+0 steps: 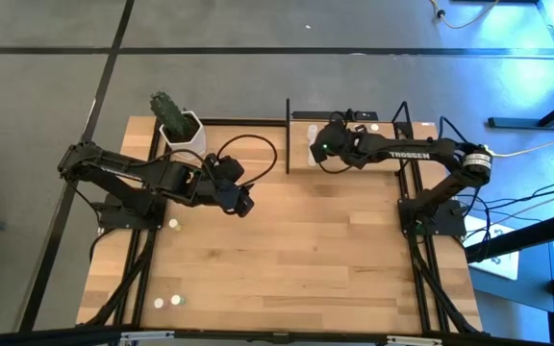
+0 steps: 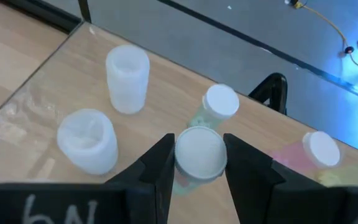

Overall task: Pick and place medicine bottles onto shelf by color
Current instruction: Put the top green pill bottle on the shelf aligned with the other green pill bottle

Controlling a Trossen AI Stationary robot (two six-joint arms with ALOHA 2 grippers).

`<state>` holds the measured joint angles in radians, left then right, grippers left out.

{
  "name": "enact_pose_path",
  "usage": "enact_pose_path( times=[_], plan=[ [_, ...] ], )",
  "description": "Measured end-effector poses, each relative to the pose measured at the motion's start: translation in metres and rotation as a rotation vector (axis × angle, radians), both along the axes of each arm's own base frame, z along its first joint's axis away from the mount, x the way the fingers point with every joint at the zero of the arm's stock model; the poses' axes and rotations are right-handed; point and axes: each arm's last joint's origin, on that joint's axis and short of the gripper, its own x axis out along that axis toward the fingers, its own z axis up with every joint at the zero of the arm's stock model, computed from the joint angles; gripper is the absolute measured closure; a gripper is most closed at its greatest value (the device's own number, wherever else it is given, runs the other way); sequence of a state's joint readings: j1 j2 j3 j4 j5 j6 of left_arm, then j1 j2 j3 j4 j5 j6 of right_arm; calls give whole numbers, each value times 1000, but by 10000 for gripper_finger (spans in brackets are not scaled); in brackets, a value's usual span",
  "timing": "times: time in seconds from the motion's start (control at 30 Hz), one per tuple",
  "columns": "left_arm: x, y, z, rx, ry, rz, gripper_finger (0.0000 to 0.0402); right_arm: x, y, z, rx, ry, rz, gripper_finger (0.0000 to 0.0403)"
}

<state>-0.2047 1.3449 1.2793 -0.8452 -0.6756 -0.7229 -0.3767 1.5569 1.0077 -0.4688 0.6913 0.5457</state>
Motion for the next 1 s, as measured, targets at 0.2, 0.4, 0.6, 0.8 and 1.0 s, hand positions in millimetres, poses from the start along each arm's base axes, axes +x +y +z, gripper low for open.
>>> enact_pose_path(
  times=[0.2,0.4,0.6,0.8,1.0],
  plan=[
    [0,0,0,28,25,-30,173,2,-2,-3,-36,14,-24,276],
    [0,0,0,24,25,-37,173,2,-2,-3,-39,16,-25,276],
    [0,0,0,24,26,-37,173,2,-2,-3,-39,16,-25,276],
    [0,0,0,23,25,-37,173,7,-1,-11,-36,29,-16,276],
    [0,0,0,23,25,-36,173,13,-3,-18,-37,26,-15,276]
  ],
)
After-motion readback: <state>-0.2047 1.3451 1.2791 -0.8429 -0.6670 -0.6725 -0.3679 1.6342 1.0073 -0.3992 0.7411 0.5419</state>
